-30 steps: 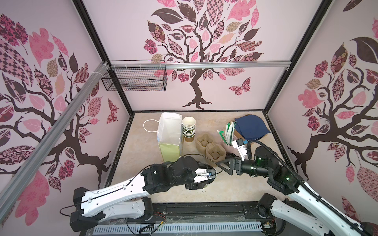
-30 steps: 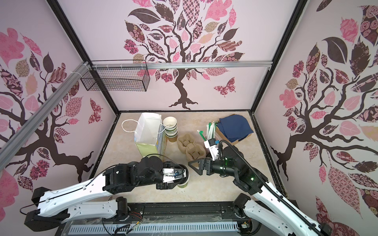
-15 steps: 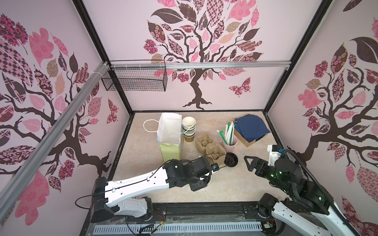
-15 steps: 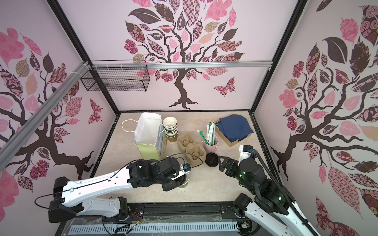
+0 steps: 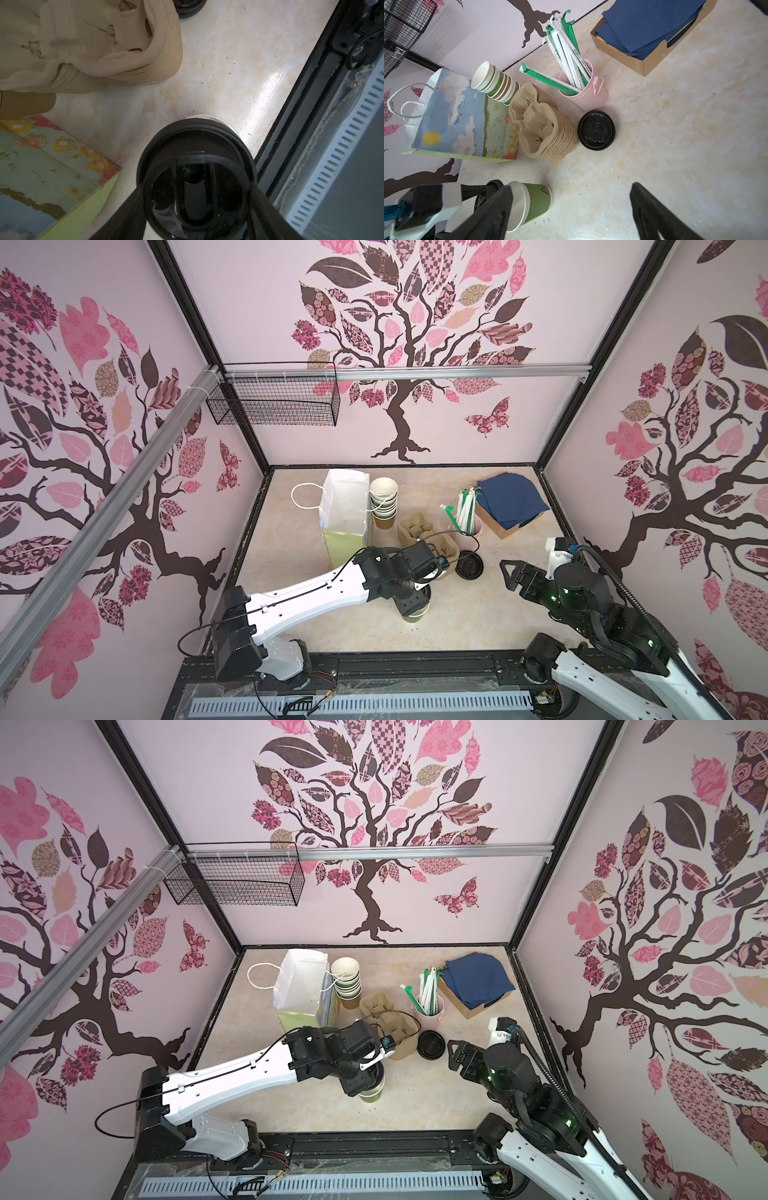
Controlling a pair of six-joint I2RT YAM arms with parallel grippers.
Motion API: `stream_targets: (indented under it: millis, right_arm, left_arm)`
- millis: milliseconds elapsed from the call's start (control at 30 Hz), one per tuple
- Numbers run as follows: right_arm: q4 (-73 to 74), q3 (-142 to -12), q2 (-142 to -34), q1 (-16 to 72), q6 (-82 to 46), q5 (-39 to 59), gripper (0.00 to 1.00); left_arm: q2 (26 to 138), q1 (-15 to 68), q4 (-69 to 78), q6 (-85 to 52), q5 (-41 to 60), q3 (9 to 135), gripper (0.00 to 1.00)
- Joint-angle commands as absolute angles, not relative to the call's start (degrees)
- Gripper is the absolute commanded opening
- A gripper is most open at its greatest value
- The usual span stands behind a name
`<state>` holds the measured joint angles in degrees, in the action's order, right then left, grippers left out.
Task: Pack the takeout coffee
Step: 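Open the right gripper and draw it back while the left gripper holds the cup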
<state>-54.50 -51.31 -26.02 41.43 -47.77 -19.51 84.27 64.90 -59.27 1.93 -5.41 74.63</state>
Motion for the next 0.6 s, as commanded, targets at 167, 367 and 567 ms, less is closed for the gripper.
stream_targets:
  millis: [167,367,567]
  right_arm:
    - [-56.1,-53.1,-25.8,41.4,-47.1,-21.2,0.90]
    - [-55.9,-52.9,-25.8,41.4,-46.9,-21.1,0.90]
    - [-55.9,-52.9,-25.7,41.4,-46.9,-21.0,0.90]
  left_arm:
    - [87.4,64.9,-62.2,3.6,-5.2,78.3,0.59]
    - [88.2,64.8,-60.2,3.4,-4.9,78.0,0.60]
    - [88.3,64.9,-59.0,3.0,-4.8,77.4,0.61]
